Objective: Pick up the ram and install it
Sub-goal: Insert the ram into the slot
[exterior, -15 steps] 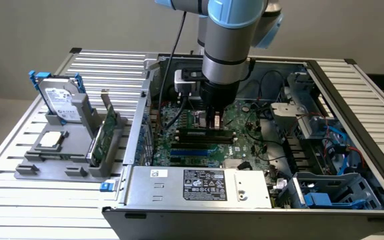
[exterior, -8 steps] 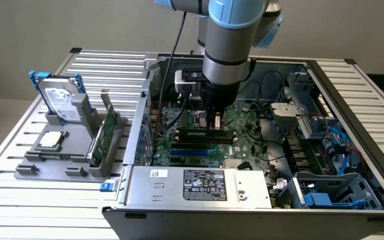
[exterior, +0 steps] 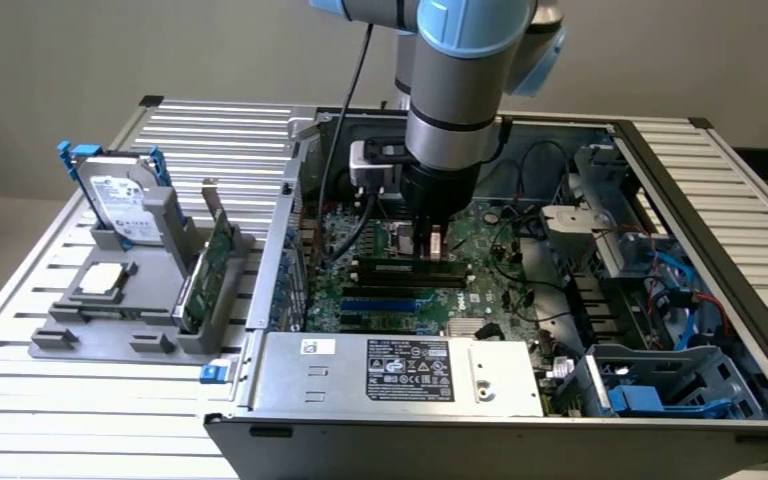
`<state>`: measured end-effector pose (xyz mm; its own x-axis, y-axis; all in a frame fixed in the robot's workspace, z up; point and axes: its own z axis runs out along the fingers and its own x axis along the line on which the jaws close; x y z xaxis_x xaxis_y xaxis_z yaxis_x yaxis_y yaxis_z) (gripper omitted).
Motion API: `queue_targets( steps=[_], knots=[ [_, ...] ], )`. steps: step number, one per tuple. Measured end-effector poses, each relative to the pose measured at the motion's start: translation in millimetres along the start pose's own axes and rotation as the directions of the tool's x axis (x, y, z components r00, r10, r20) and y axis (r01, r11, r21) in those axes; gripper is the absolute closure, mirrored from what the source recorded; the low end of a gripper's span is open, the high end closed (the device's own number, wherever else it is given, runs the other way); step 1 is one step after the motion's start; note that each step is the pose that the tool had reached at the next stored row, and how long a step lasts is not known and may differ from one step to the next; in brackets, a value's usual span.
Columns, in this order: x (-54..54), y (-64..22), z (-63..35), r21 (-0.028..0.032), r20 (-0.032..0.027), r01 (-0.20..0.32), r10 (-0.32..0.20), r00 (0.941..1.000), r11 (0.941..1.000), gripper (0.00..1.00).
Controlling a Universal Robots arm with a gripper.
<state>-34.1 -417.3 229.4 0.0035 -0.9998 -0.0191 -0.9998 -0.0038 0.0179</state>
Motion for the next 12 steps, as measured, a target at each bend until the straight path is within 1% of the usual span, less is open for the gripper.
queue_targets(
  steps=[12],
  knots=[
    [1.1, -1.3, 1.5, 0.0001, -0.0001, 0.004, -0.004, 1.0, 1.0, 0.86]
  ],
)
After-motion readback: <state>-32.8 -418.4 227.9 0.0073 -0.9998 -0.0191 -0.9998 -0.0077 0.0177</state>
